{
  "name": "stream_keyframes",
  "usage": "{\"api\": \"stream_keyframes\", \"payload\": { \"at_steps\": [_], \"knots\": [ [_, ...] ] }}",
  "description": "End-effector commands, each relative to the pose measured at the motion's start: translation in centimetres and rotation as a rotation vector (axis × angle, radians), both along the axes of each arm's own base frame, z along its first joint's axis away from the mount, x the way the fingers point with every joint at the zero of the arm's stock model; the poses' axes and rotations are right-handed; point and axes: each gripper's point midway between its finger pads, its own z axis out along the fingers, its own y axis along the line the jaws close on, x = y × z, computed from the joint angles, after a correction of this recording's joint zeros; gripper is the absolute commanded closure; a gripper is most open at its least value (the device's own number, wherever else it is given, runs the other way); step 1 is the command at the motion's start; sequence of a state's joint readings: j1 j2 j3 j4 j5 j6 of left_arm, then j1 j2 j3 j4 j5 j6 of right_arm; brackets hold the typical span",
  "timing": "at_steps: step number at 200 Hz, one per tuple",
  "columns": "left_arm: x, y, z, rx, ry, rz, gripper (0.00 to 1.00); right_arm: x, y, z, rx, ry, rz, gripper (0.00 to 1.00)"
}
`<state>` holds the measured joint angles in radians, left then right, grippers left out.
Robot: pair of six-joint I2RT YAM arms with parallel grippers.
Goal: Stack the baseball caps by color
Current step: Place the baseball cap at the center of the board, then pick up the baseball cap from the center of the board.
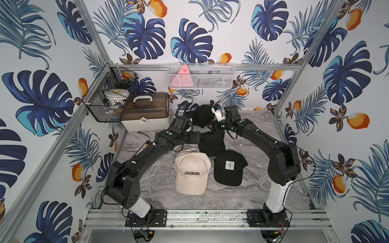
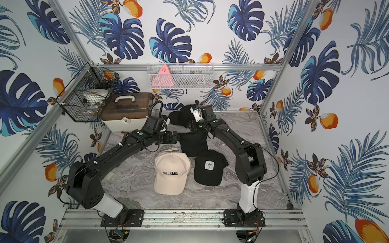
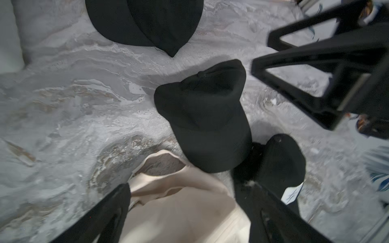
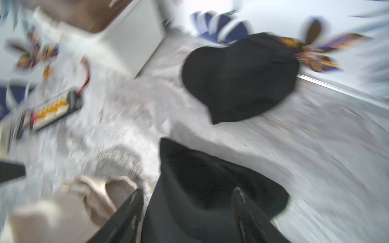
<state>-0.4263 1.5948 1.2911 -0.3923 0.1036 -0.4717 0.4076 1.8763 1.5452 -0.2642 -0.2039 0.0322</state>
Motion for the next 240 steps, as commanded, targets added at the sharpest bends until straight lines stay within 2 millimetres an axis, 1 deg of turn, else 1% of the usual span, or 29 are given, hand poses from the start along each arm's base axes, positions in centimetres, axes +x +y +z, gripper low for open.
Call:
{"api": "stream_keyframes", "payload": {
  "at_steps": [1,12,23,33,45,68,73,78,80,84,104,117,142,173,188,195,209,227,240],
  "knots": [
    [2.5,-2.5,0.8,-0.289,0.035,0.128,0.05,1.7,-4.5,0.9,0.284,0.123,-0.342,0.27],
    [3.6,-3.1,0.1,-0.336,0.062,0.165,0.05,1.9,-7.1,-0.4,0.399,0.266,-0.457,0.27],
    [4.8,-3.2,-1.0,-0.342,0.085,0.2,0.06,2.0,-8.1,-1.6,0.512,0.406,-0.474,0.27],
    [5.9,-3.0,-1.9,-0.335,0.101,0.234,0.07,2.0,-8.4,-2.7,0.576,0.492,-0.457,0.25],
    [7.1,-2.6,-3.0,-0.33,0.113,0.269,0.07,2.2,-8.7,-4.1,0.593,0.549,-0.449,0.21],
    [9.2,-1.6,-5.0,-0.354,0.128,0.319,0.08,2.9,-8.9,-5.7,0.538,0.544,-0.429,0.17],
    [9.6,-1.4,-5.4,-0.363,0.137,0.32,0.08,3.0,-8.9,-6.1,0.528,0.546,-0.428,0.16],
    [10.0,-1.4,-5.8,-0.374,0.146,0.312,0.08,3.2,-8.9,-5.9,0.525,0.541,-0.423,0.16],
    [10.1,-1.4,-5.9,-0.38,0.147,0.309,0.08,3.3,-8.9,-7.0,0.516,0.561,-0.428,0.16],
    [10.4,-1.5,-6.2,-0.39,0.153,0.3,0.08,3.4,-8.9,-7.6,0.508,0.57,-0.429,0.15],
    [11.7,-1.6,-7.3,-0.441,0.184,0.267,0.09,4.1,-8.5,-9.1,0.493,0.593,-0.416,0.15],
    [12.3,-1.4,-7.9,-0.48,0.192,0.265,0.1,4.6,-7.9,-9.7,0.5,0.601,-0.405,0.15],
    [12.8,-1.7,-9.0,-0.52,0.212,0.258,0.1,4.8,-6.7,-10.6,0.509,0.619,-0.38,0.14],
    [12.9,-2.0,-10.7,-0.511,0.26,0.257,0.1,4.4,-4.9,-11.7,0.499,0.642,-0.362,0.15],
    [12.9,-1.7,-11.3,-0.522,0.257,0.279,0.13,4.2,-4.6,-12.4,0.492,0.656,-0.375,0.15],
    [13.0,-1.7,-11.3,-0.533,0.25,0.283,0.14,4.1,-4.5,-12.6,0.491,0.657,-0.379,0.16],
    [13.1,-1.8,-11.6,-0.55,0.251,0.286,0.22,4.0,-4.5,-12.9,0.492,0.661,-0.39,0.17],
    [13.3,-2.1,-12.1,-0.556,0.267,0.284,0.39,4.1,-4.3,-13.2,0.486,0.664,-0.392,0.22],
    [13.5,-2.1,-12.1,-0.553,0.262,0.289,0.54,4.2,-4.1,-13.4,0.474,0.667,-0.395,0.31]
  ]
}}
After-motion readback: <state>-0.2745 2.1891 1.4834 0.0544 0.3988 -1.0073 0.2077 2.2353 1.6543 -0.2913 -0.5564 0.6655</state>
